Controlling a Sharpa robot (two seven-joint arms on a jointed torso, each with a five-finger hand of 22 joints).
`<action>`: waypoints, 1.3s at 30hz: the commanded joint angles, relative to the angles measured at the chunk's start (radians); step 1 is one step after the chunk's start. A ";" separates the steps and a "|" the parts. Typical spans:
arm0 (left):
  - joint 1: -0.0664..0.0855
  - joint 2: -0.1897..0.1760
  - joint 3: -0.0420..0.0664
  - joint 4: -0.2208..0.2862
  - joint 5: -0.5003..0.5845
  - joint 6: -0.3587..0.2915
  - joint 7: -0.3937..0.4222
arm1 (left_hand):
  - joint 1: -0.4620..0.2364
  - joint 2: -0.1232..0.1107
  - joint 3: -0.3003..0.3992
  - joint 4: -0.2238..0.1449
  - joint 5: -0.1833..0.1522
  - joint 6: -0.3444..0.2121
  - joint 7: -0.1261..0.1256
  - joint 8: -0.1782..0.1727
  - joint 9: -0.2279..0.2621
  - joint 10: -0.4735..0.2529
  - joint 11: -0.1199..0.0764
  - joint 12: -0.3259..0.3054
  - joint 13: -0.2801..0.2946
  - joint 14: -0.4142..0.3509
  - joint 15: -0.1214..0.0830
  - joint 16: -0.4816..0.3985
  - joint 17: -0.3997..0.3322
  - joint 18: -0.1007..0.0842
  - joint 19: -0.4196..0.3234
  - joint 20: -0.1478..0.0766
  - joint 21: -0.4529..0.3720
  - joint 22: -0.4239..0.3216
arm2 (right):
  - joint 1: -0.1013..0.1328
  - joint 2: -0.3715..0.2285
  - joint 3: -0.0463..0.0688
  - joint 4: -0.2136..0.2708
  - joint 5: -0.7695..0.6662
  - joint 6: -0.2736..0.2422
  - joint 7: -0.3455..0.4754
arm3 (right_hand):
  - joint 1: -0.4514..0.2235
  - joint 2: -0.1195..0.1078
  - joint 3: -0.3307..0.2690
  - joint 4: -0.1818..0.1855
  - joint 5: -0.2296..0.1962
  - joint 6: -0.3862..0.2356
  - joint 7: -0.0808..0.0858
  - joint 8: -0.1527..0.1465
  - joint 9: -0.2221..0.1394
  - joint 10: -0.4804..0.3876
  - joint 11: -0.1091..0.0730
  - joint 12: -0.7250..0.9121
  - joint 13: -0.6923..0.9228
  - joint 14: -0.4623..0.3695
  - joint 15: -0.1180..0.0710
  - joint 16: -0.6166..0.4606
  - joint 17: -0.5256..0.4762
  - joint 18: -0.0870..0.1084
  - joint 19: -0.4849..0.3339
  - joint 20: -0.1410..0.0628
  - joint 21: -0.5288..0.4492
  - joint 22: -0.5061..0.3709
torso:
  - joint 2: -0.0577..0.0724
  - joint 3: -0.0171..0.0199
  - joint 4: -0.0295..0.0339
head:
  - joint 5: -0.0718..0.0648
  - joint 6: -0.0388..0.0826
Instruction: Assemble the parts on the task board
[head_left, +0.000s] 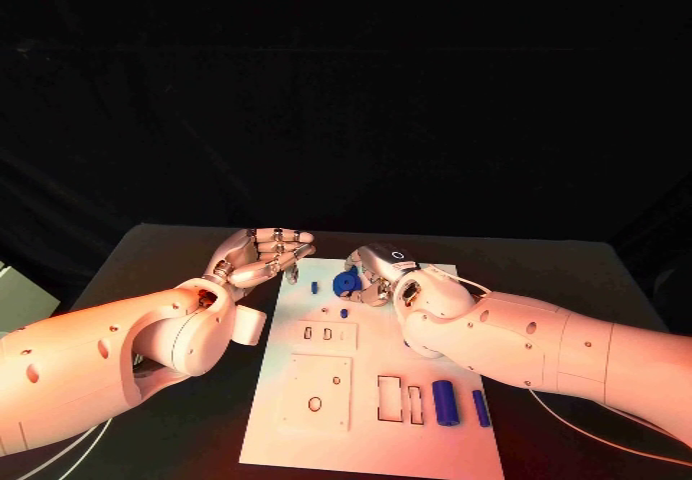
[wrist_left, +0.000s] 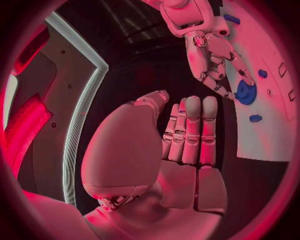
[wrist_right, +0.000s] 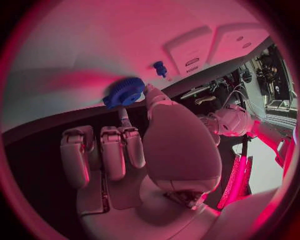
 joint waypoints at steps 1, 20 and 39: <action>0.001 0.001 0.001 0.003 0.000 0.006 -0.004 | -0.002 0.007 0.008 0.000 -0.005 -0.005 0.002 0.003 0.001 -0.008 0.003 -0.001 0.001 -0.006 0.000 0.007 -0.002 -0.009 0.002 0.000 0.007 0.000 | 0.000 0.000 0.000 -0.001 0.001 0.050 0.007 | -0.009 0.004 -0.027 0.001 -0.005 0.015 0.000 0.002 0.000 0.074 0.005 -0.001 0.234 0.108 0.007 0.003 0.263 -0.007 0.105 0.011 0.005 0.263 | -0.001 0.0002 0.0001 | 0.000 -0.002; 0.001 -0.002 0.001 0.003 -0.003 -0.003 -0.012 | 0.004 0.010 0.014 -0.005 -0.003 -0.007 0.003 0.003 0.003 -0.011 0.003 -0.001 0.001 -0.006 0.001 0.009 -0.004 -0.009 0.000 0.001 0.010 0.002 | -0.001 -0.015 0.000 -0.001 0.011 0.068 0.014 | -0.021 0.047 -0.014 0.000 0.002 0.097 -0.026 0.045 0.010 0.100 -0.017 0.029 0.259 0.108 -0.012 0.003 0.263 -0.007 0.105 -0.004 0.005 0.263 | -0.001 0.0003 -0.0004 | 0.001 -0.005; 0.001 -0.010 0.001 0.006 -0.003 -0.005 -0.012 | 0.005 0.011 0.017 -0.006 -0.003 -0.008 0.003 0.003 0.004 -0.012 0.004 -0.001 0.002 -0.006 0.001 0.010 -0.005 -0.009 0.000 0.001 0.012 0.003 | -0.003 -0.090 0.001 0.059 0.059 0.004 0.041 | -0.019 0.049 -0.006 -0.002 0.022 0.095 -0.027 0.045 0.008 0.103 -0.019 0.032 0.262 0.108 -0.014 0.003 0.263 -0.007 0.105 -0.008 0.005 0.263 | -0.002 0.0014 -0.0013 | 0.001 -0.004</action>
